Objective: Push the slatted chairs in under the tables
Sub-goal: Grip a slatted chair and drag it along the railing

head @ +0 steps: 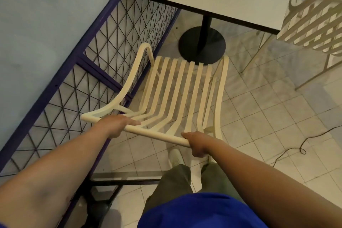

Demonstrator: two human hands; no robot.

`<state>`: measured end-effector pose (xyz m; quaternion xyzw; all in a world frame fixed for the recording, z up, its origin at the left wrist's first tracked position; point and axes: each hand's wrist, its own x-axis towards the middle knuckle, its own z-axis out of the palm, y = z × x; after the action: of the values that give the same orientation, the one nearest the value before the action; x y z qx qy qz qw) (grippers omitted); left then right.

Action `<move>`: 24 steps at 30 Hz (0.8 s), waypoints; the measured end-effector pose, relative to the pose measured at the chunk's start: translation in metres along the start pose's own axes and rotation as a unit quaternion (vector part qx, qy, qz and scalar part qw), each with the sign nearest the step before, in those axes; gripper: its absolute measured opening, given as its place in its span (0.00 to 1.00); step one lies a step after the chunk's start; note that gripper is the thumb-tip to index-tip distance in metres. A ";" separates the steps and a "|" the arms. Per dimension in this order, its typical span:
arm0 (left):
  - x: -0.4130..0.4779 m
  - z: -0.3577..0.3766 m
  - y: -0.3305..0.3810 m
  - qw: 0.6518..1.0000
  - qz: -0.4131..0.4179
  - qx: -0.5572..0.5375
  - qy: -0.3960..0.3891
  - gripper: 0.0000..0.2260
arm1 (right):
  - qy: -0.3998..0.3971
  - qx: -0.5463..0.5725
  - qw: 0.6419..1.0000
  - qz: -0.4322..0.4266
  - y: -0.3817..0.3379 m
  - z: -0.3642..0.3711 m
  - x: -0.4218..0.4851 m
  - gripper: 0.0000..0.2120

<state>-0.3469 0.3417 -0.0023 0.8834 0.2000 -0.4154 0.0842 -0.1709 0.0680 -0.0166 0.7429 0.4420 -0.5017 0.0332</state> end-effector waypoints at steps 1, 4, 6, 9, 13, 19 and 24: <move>-0.001 0.001 -0.004 1.000 -0.003 0.002 -0.002 0.40 | 0.001 0.003 1.000 -0.001 -0.004 0.002 0.001 0.32; -0.004 0.002 -0.010 1.000 -0.012 0.000 -0.002 0.40 | 0.002 0.012 1.000 -0.003 -0.012 0.007 0.004 0.31; -0.005 0.004 -0.014 1.000 -0.011 -0.001 0.001 0.40 | 0.004 0.016 1.000 -0.001 -0.015 0.010 0.004 0.31; -0.007 0.005 -0.019 1.000 -0.013 0.000 0.001 0.41 | 0.007 0.015 1.000 -0.002 -0.022 0.013 0.005 0.31; -0.010 0.001 -0.022 1.000 -0.011 0.017 -0.001 0.39 | 0.006 0.008 1.000 -0.008 -0.032 0.017 0.010 0.31; -0.015 0.001 -0.025 0.999 -0.008 0.033 0.003 0.39 | 0.013 0.018 1.000 -0.013 -0.037 0.022 0.011 0.31; -0.016 0.003 -0.027 1.000 -0.007 0.008 0.002 0.33 | 0.025 0.030 0.999 -0.011 -0.038 0.024 0.009 0.31</move>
<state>-0.3691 0.3606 0.0084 0.8836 0.2030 -0.4155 0.0735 -0.2133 0.0852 -0.0205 0.7508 0.4355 -0.4966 -0.0059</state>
